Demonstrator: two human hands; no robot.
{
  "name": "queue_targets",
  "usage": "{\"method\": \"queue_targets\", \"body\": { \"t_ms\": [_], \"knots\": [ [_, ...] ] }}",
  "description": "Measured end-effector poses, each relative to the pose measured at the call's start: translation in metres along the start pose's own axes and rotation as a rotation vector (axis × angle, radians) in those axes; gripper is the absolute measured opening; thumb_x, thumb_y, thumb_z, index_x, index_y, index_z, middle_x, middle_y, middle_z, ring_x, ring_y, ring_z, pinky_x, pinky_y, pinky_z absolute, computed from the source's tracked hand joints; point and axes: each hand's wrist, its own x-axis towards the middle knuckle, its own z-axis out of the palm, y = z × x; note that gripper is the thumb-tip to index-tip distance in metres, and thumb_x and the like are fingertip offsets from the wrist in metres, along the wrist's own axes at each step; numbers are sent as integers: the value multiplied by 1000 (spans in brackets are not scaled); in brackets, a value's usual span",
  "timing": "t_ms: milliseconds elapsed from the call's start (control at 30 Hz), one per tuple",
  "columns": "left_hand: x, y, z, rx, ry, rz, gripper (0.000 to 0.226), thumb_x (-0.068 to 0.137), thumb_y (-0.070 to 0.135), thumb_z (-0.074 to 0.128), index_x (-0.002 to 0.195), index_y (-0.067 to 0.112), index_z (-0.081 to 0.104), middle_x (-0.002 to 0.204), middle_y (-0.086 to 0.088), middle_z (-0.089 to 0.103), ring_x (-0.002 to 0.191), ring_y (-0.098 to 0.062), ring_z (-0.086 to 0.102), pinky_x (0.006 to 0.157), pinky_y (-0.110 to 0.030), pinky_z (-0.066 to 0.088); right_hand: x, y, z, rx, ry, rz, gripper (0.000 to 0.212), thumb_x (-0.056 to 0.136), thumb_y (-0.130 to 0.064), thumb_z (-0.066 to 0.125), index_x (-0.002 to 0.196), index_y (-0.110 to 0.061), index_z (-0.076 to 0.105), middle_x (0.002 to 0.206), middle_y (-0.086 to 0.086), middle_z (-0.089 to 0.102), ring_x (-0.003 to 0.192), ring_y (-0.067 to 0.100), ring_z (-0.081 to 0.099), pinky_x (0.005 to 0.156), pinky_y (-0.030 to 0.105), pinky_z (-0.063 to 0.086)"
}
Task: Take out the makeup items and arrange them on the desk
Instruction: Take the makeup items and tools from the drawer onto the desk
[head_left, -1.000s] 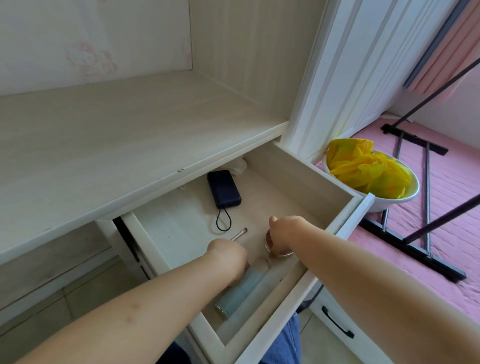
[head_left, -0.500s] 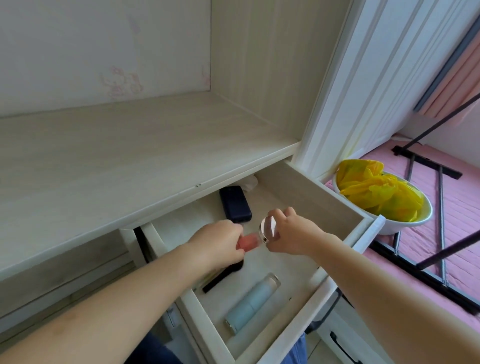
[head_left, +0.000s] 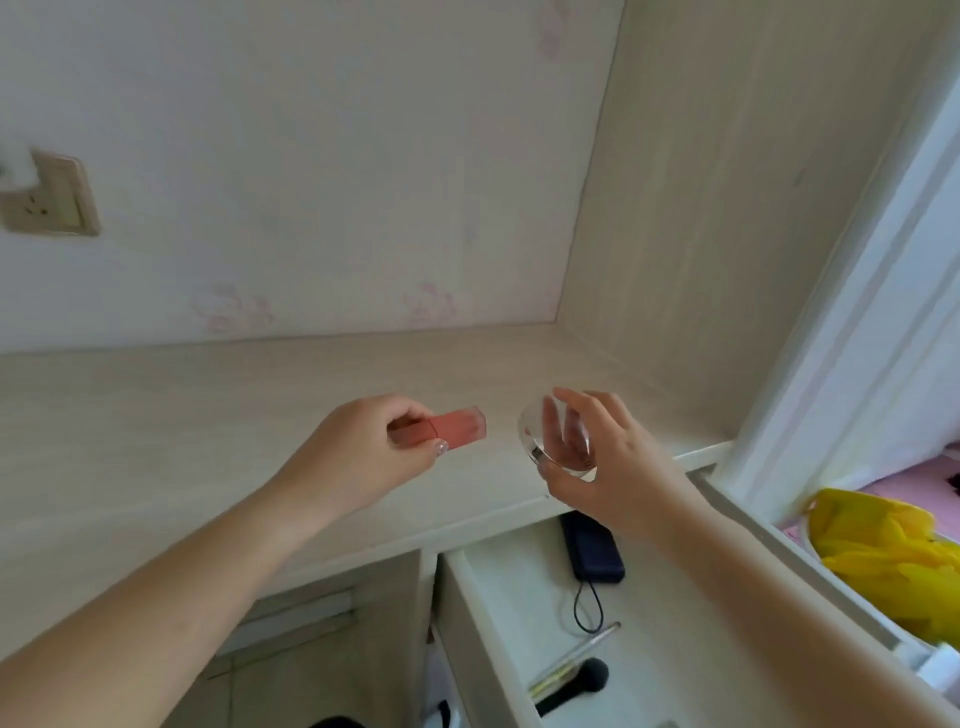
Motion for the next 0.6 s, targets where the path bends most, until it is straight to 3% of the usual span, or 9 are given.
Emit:
{"method": "queue_targets", "body": {
  "t_ms": [133, 233, 367, 467, 600],
  "knots": [
    [2, -44, -49, -17, 120, -107, 10, 81, 30, 70, 90, 27, 68, 81, 9, 66, 72, -6, 58, 60, -21, 39, 44, -51, 25, 44, -45, -120, 69, 80, -46, 62, 140, -33, 31, 119, -19, 35, 95, 5, 48, 82, 17, 37],
    [0, -83, -83, -24, 183, -198, 10, 81, 26, 69, 90, 21, 69, 80, 2, 67, 68, -10, 57, 59, -23, 38, 80, -90, 51, 73, -87, -164, 67, 81, -46, 62, 139, -32, 32, 124, -13, 39, 103, 11, 51, 88, 23, 41],
    [-5, -134, -125, -120, 300, -320, 11, 80, 24, 70, 91, 26, 67, 83, 8, 67, 68, -5, 58, 51, -11, 38, 127, -139, 95, 169, -146, -234, 63, 78, -45, 65, 133, -32, 39, 116, -16, 40, 105, 13, 50, 97, 31, 43],
    [-11, -169, -151, -218, 446, -386, 20, 79, 22, 73, 93, 23, 60, 86, 8, 68, 77, -8, 63, 61, -20, 43, 157, -172, 129, 206, -167, -282, 58, 76, -44, 67, 128, -34, 43, 112, -18, 40, 97, 11, 53, 93, 32, 45],
    [-20, -199, -179, -320, 485, -365, 13, 80, 7, 68, 84, 4, 56, 74, -3, 76, 83, -12, 71, 81, -27, 47, 185, -210, 167, 255, -229, -316, 55, 78, -43, 66, 128, -33, 43, 115, -17, 41, 94, 7, 54, 89, 23, 43]
  ]
}}
